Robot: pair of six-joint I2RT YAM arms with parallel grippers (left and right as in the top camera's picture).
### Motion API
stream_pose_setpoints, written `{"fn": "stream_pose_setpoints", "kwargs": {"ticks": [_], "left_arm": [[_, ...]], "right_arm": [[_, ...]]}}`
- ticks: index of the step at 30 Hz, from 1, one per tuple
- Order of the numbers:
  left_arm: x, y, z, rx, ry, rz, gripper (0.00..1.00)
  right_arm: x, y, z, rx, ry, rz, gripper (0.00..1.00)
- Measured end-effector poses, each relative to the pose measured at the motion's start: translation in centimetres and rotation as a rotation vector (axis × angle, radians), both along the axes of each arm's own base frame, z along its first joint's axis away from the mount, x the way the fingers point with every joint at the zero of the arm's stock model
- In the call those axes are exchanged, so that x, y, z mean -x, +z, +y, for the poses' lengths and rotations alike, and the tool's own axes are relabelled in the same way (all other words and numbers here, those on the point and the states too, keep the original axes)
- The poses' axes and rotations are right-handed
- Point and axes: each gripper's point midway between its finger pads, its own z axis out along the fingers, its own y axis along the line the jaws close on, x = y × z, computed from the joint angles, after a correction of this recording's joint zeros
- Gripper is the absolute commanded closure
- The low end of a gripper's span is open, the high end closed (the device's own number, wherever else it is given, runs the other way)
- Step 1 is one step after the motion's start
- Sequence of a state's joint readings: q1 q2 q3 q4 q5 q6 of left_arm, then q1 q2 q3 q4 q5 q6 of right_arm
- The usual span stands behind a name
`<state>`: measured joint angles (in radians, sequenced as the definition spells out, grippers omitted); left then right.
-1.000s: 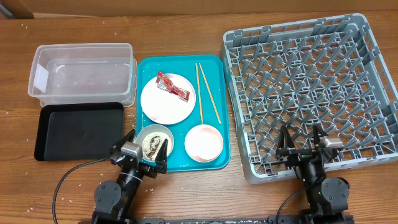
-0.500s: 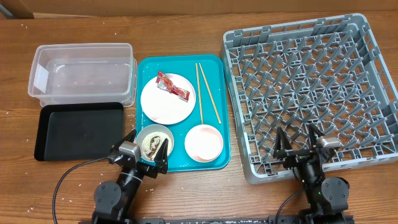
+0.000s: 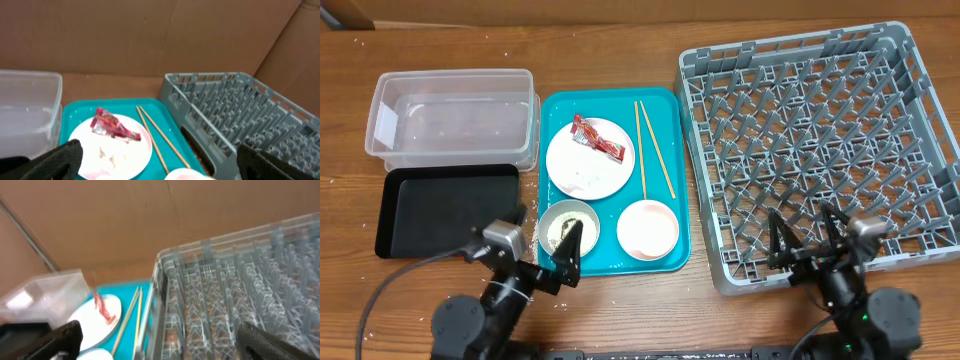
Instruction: Sort waste into correct bins and load items into the dishwasher
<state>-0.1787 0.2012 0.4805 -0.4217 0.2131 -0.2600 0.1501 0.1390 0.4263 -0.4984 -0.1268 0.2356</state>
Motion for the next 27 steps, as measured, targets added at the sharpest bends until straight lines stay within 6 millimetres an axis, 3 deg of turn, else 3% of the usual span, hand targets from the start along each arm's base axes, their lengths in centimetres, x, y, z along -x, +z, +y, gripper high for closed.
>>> {"fn": "stream_pose_setpoints", "kwargs": {"ticks": [2,7,11,16,18,21,24,27], "left_arm": [[0.4,-0.7,0.0,-0.031,-0.002,0.176,0.0],[-2.1,2.3,-1.8,-0.068,-0.078,0.589,0.0],[-3.9,3.6,-4.1,-0.027,-0.186,0.658,0.0],[-3.7,-2.0,-8.4,-0.088,-0.346,0.927,0.0],[-3.0,-5.9,-10.7,-0.195,-0.391,1.061,0.0],[-2.7,-10.6,-12.1,-0.335,-0.367,1.184,0.04],[-3.2,-14.1,-12.0,-0.438,-0.277,1.256,0.21],[-4.5,-16.4,-11.6,-0.475,-0.198,1.279,0.55]], "right_arm": [[0.2,0.7,0.0,-0.007,0.0,0.086,0.0],[-1.8,4.6,1.0,-0.012,0.027,0.323,0.0],[-3.7,6.7,2.6,-0.032,0.096,0.377,0.0],[-4.7,6.0,4.0,-0.053,0.166,0.452,0.0],[-5.0,4.7,4.3,-0.061,0.173,0.517,0.0],[-5.3,2.7,4.5,-0.065,0.171,0.61,0.02],[-5.5,0.8,4.6,-0.07,0.167,0.698,0.04],[-5.8,-0.3,4.6,-0.071,0.162,0.744,0.06]]}}
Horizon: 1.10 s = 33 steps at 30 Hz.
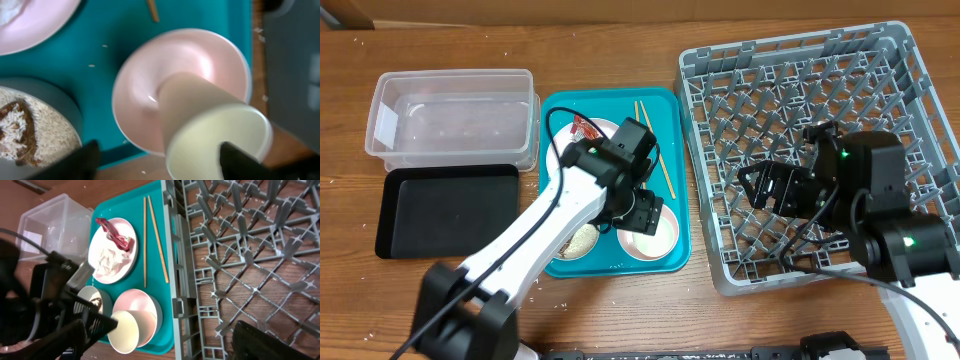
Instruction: Sort waste into correct bins and load items into the dishwasher
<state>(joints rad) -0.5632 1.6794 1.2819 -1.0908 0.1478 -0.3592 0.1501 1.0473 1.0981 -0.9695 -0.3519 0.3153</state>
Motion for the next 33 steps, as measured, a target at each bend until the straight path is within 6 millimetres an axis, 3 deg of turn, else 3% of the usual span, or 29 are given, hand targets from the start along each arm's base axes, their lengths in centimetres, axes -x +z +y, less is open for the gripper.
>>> {"fn": "stream_pose_setpoints", "kwargs": {"ticks": [1,3,4,6,9,12,14,15,18,22,24,26,33], "left_arm": [[-0.3,-0.9,0.1,-0.024,0.005,0.008,0.64],[-0.7,-2.3,0.1,-0.045,0.01,0.024,0.92],[-0.8,-2.9,0.1,-0.054,0.017,0.035,0.96],[-0.8,-3.9,-0.2,-0.054,0.016,0.06,0.96],[-0.5,-3.7,-0.4,-0.027,0.024,0.083,0.96],[0.2,-2.9,0.8,-0.035,0.062,0.138,0.96],[-0.2,-0.9,2.2,-0.021,0.117,0.146,0.96],[-1.9,2.4,3.4,0.055,0.19,0.087,0.96],[-3.9,8.1,4.0,0.355,0.235,0.027,0.96],[-3.2,14.0,5.2,0.708,0.254,0.049,0.96],[-2.0,15.7,4.3,0.836,0.228,0.102,0.96],[-0.8,17.5,3.2,0.959,0.191,0.147,0.96],[-0.3,19.4,2.3,1.074,0.145,0.151,0.96]], "right_arm": [[-0.1,-0.2,0.0,0.002,0.0,0.007,0.06],[-0.1,-0.3,0.0,0.002,0.001,0.01,0.06],[-0.1,-0.3,0.0,0.002,0.001,0.01,0.06],[-0.1,-0.3,0.0,0.002,0.001,0.01,0.06],[-0.1,-0.3,0.1,0.001,0.002,0.011,0.06],[-0.1,-0.3,0.1,0.0,0.003,0.01,0.05],[-0.1,-0.2,0.2,-0.006,0.007,0.007,0.07],[-0.2,0.2,0.5,-0.021,0.019,-0.005,0.07],[-1.4,2.7,2.4,-0.119,0.097,-0.112,0.1],[-1.6,5.6,4.7,-0.227,0.217,-0.217,0.14],[-1.5,6.6,5.9,-0.269,0.28,-0.25,0.15],[-0.8,7.4,8.8,-0.334,0.411,-0.272,0.16],[2.6,8.8,16.0,-0.483,0.769,-0.317,0.2]]}}
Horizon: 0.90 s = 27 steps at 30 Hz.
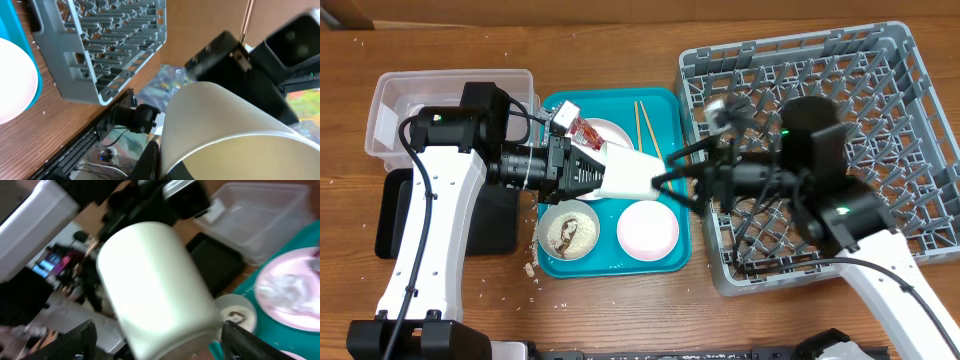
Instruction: Sort waste into correct bins and load items into the dishwasher
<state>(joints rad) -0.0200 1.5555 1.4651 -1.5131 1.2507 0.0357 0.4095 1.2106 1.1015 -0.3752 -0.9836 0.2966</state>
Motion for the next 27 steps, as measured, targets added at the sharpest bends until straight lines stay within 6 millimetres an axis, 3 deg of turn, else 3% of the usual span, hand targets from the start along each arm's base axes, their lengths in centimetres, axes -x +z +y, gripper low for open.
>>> {"fn": "stream_pose_setpoints", "kwargs": {"ticks": [6,7,8,9,11,13,15,16,17,20,21,24,27], "left_arm": [[0.1,0.8,-0.2,0.045,-0.004,-0.01,0.96],[0.1,0.8,-0.2,0.046,-0.003,-0.011,0.96],[0.0,0.8,-0.1,0.049,0.0,-0.013,0.9],[-0.1,0.9,0.0,0.052,0.004,-0.016,0.67],[-0.2,0.9,0.1,0.052,0.006,-0.027,0.3],[-0.1,0.6,0.0,0.032,-0.001,-0.028,0.28],[0.0,-0.1,0.1,-0.011,-0.009,-0.028,0.6],[0.0,-0.5,0.2,-0.034,-0.01,-0.027,0.92],[0.0,-0.8,0.3,-0.048,-0.01,-0.03,0.96],[-0.4,-0.5,0.2,-0.032,-0.009,-0.061,0.96],[-0.7,-0.2,0.1,-0.012,-0.009,-0.082,0.96],[-1.2,0.7,-0.4,0.042,-0.014,-0.135,0.96],[-1.1,0.2,-0.4,0.011,-0.022,-0.137,0.96]], "right_arm": [[0.6,0.2,1.3,-0.005,0.031,-0.039,0.37],[0.6,0.3,1.3,-0.006,0.033,-0.042,0.44],[0.7,0.4,1.4,-0.011,0.04,-0.052,0.47],[0.9,0.4,1.4,-0.014,0.049,-0.043,0.47],[1.2,0.5,1.6,-0.018,0.065,-0.043,0.46],[2.1,0.6,2.2,-0.023,0.1,-0.045,0.46],[2.3,0.3,2.4,-0.008,0.094,-0.033,0.46],[2.1,-0.3,2.1,0.021,0.062,-0.019,0.46],[1.9,-0.6,1.7,0.043,0.03,-0.017,0.46],[1.6,0.0,1.2,0.055,-0.018,-0.066,0.45],[1.6,0.1,1.1,0.055,-0.023,-0.074,0.4],[1.6,-0.2,1.0,0.071,-0.037,-0.074,0.35],[1.2,-1.1,0.6,0.107,-0.069,-0.048,0.31]]}}
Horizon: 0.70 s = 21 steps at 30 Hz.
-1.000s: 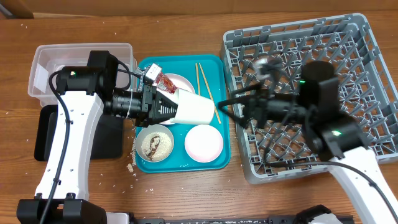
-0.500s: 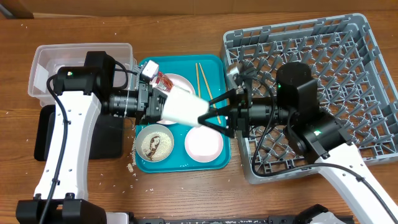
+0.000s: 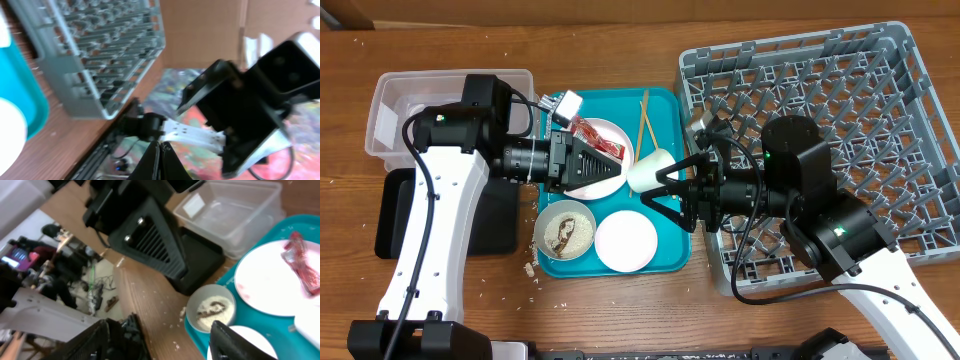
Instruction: Sort waste into correct bins and load items into the dishwasher
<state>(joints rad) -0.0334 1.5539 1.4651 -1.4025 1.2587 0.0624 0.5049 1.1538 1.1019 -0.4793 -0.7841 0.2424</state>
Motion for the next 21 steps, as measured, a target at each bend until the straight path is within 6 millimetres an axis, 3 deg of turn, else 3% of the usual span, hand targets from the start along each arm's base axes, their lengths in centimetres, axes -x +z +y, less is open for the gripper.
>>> {"fn": "stream_pose_setpoints", "kwargs": {"ticks": [5,10,11,15,17,21], "left_arm": [[-0.3,-4.2,1.9,-0.272,0.033,0.03,0.76],[-2.9,-8.2,4.0,-0.606,0.11,-0.052,0.74],[-3.3,-8.8,4.0,-0.672,0.121,-0.075,0.73],[-4.9,-9.7,1.7,-0.843,0.131,-0.221,0.6],[-5.2,-10.1,0.4,-0.929,0.134,-0.289,0.52],[-6.4,-11.0,-2.9,-1.065,0.164,-0.434,0.52]], "right_arm": [[-0.7,-0.9,-0.8,0.036,-0.05,0.026,0.27],[-1.4,-2.7,-1.8,0.112,-0.13,0.07,0.27],[-1.7,-3.5,-2.3,0.144,-0.171,0.092,0.23],[-3.4,-6.0,-5.0,0.258,-0.378,0.179,0.18],[-4.6,-7.5,-7.9,0.322,-0.555,0.255,0.13],[-6.6,-8.5,-13.2,0.348,-0.806,0.342,0.11]]}}
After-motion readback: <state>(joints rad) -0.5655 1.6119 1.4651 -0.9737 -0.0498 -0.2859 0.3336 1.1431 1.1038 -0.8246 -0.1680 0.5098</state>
